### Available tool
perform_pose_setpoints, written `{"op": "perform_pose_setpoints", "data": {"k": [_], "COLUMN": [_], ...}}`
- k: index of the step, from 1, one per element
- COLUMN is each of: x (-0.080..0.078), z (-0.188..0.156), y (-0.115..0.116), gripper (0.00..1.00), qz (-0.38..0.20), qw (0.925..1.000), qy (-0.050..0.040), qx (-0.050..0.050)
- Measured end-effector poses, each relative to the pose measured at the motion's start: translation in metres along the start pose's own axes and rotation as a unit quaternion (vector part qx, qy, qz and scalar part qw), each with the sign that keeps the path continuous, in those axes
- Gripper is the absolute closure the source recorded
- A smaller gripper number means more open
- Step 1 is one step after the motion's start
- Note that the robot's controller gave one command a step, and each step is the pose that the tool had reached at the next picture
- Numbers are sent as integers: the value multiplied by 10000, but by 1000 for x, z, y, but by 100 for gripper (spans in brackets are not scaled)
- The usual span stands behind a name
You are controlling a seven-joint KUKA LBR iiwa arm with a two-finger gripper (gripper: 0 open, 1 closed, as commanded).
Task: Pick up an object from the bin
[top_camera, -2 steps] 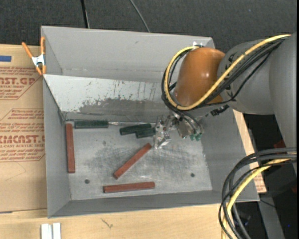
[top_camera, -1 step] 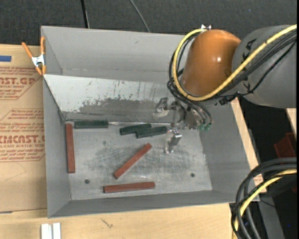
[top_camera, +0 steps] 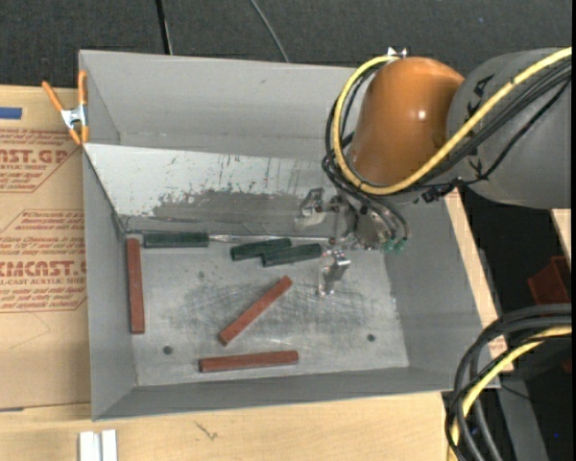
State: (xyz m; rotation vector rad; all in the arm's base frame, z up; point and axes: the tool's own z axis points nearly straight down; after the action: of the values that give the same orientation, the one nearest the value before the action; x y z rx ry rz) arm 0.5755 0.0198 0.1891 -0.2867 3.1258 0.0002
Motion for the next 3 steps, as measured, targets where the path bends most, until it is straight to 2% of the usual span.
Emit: {"op": "perform_pose_setpoints", "data": {"k": [1,2,3], "x": [24,24,23], "z": [109,109,-54], "y": [31,31,17], "gripper": [100,100,100], "qz": [94,92,169], "qw": [9999,9999,9998], "qy": [-139,-138,-36], "qx": [13,13,8]}}
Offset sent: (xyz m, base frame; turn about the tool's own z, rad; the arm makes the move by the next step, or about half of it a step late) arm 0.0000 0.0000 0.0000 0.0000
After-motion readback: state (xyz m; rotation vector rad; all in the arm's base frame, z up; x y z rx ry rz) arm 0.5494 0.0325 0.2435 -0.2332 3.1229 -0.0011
